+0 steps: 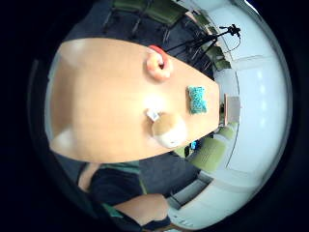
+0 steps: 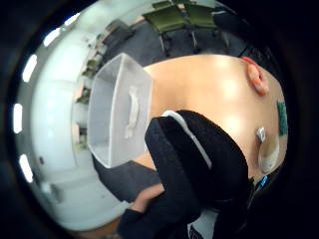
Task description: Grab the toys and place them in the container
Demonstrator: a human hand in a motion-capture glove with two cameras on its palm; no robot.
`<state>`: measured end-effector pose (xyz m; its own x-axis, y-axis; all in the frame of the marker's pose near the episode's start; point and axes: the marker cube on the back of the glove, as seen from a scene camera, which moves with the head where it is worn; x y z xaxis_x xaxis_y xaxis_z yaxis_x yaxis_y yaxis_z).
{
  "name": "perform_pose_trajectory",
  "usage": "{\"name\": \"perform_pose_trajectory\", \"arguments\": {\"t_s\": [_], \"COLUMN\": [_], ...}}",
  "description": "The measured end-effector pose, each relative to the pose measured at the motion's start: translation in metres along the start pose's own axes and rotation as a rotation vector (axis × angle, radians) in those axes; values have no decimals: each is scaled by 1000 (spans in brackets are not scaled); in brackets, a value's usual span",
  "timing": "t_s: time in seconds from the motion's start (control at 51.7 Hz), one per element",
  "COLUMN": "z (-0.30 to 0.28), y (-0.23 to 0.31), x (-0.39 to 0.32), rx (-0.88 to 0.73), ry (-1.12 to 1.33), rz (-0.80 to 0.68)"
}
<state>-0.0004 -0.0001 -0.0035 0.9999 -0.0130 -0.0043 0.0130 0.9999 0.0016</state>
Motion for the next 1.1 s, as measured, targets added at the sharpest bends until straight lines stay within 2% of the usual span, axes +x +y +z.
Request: {"name": "perform_pose_trajectory", "arguments": {"t_s": [0.483,0.6,0.793,0.948,1.102], "z": [-14,-19,-18,17,83], "y": [9,19,49,67,73], "x": [20,53,150,211,231], "rx": [24,30,64,37,-50], "ry": [20,15,43,28,-4], "rz": [-51,-38,62,112,103]}}
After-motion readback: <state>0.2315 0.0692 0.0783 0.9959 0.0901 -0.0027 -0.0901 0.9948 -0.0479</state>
